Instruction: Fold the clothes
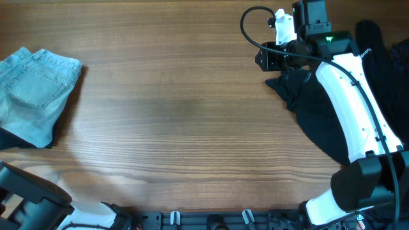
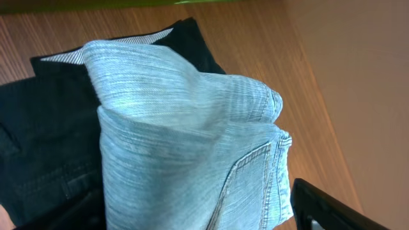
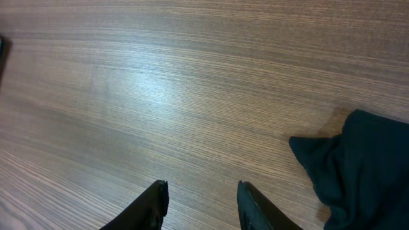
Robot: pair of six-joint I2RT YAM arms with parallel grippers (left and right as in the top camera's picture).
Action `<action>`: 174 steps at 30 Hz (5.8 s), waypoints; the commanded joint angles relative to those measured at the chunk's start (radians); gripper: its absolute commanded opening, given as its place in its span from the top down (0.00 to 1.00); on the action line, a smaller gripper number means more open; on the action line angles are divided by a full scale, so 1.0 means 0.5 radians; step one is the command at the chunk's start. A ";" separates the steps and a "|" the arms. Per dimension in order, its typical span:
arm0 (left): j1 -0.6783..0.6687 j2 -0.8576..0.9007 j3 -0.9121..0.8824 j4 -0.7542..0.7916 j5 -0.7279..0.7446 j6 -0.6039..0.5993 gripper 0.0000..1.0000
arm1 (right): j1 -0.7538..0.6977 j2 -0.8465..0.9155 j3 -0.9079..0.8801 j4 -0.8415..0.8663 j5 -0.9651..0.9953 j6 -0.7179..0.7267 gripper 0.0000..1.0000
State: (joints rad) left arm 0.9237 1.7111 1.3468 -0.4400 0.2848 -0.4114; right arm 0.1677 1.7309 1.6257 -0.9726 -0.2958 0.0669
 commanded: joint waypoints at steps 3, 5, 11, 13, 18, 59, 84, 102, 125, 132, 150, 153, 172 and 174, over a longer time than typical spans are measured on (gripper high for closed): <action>0.035 -0.087 0.031 0.132 -0.011 -0.009 0.00 | -0.002 0.013 -0.010 -0.010 -0.038 0.023 0.59; 0.056 -0.212 0.031 0.214 -0.002 -0.031 0.00 | -0.002 0.013 -0.010 -0.005 -0.032 0.022 0.59; -0.060 -0.446 0.030 0.253 0.329 -0.029 0.13 | -0.002 0.013 -0.010 0.005 -0.032 0.024 0.59; -0.115 -0.349 0.029 0.121 0.192 -0.029 0.21 | -0.002 0.013 -0.010 0.002 -0.032 0.024 0.59; -0.106 0.121 0.029 -0.012 -0.063 -0.029 0.14 | -0.002 0.013 -0.010 -0.021 -0.034 0.030 0.59; -2.134 -0.607 -0.164 -1.331 -0.430 0.322 0.00 | -0.342 -0.591 -0.233 -0.213 0.142 0.082 0.00; -2.136 -2.255 -0.999 -0.919 -0.431 0.375 0.00 | -0.342 -1.447 -1.498 0.288 0.399 0.060 0.00; -2.136 -2.255 -0.999 -0.919 -0.431 0.375 0.00 | -0.344 -3.301 -2.882 1.676 0.342 -0.242 0.00; -2.136 -2.255 -0.999 -0.919 -0.431 0.375 0.00 | -0.346 -3.447 -3.241 1.950 0.458 -0.344 0.00; -2.136 -2.255 -0.999 -0.919 -0.432 0.375 0.00 | -0.346 -3.447 -3.241 1.949 0.458 -0.343 0.00; -1.936 -3.416 -2.612 0.645 -0.604 0.384 0.00 | -0.346 -3.447 -3.241 1.949 0.458 -0.344 0.00; -1.927 -3.416 -2.683 0.735 -0.601 0.383 0.00 | -0.346 -3.447 -3.241 1.949 0.458 -0.344 0.00; -1.927 -3.416 -2.683 0.732 -0.529 0.383 0.00 | -0.346 -3.447 -3.241 1.949 0.458 -0.343 0.00; -1.927 -3.416 -2.683 0.732 -0.529 0.383 0.00 | -0.346 -3.447 -3.241 1.950 0.458 -0.343 0.00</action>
State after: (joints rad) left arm -0.0456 0.0135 0.0147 -0.0772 0.0086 -0.2325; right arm -0.0036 0.0147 0.0059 -0.0002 -0.0662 -0.0959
